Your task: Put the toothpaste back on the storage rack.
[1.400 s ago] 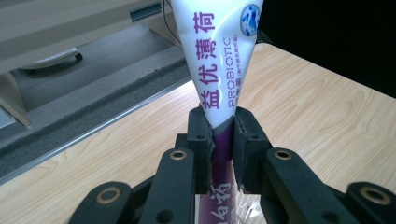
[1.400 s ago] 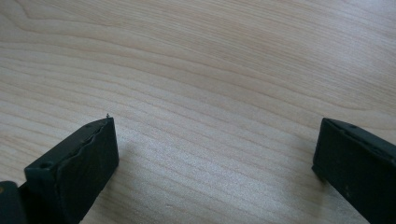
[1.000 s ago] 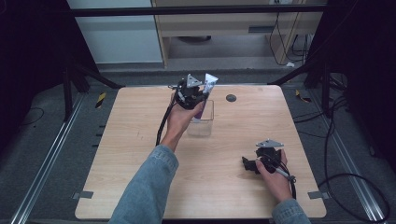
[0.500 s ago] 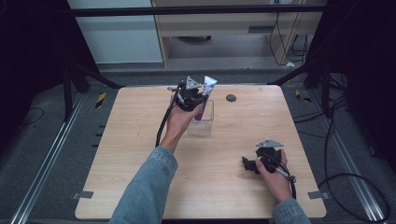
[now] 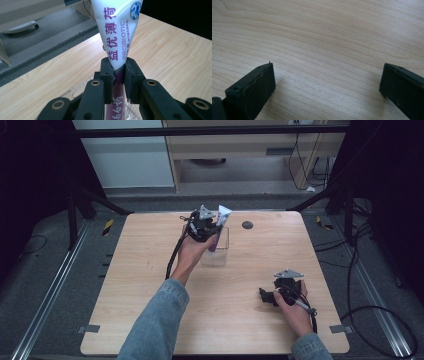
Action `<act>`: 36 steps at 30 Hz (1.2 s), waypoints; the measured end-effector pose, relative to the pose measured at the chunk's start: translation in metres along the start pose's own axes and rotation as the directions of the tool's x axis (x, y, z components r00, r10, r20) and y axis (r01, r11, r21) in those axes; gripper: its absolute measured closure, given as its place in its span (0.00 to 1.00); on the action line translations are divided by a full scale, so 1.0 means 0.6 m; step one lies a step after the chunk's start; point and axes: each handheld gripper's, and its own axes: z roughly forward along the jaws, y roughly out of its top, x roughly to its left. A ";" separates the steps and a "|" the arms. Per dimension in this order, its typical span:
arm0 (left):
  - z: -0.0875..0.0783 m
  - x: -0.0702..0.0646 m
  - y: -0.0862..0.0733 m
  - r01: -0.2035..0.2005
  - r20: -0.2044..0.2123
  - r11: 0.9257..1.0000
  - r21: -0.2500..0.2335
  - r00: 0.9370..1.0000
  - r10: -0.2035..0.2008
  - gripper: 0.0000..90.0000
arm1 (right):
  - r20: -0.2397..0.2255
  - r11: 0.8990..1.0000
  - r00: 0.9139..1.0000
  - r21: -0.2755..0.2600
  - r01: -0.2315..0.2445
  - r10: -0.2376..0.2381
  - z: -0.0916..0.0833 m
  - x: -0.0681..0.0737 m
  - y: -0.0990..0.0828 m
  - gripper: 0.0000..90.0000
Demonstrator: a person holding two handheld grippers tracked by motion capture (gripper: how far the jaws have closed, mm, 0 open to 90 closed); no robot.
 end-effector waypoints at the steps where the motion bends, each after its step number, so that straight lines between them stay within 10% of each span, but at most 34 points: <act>1: 0.001 0.000 -0.002 0.001 0.001 1.000 0.003 1.000 -0.001 0.87 | 0.000 1.000 1.000 0.000 0.000 0.000 0.000 0.000 0.000 0.00; 36: 0.015 -0.015 -0.029 -0.039 0.009 0.997 0.074 0.999 0.038 0.87 | 0.000 1.000 1.000 -0.001 0.000 0.000 0.000 0.000 0.000 0.00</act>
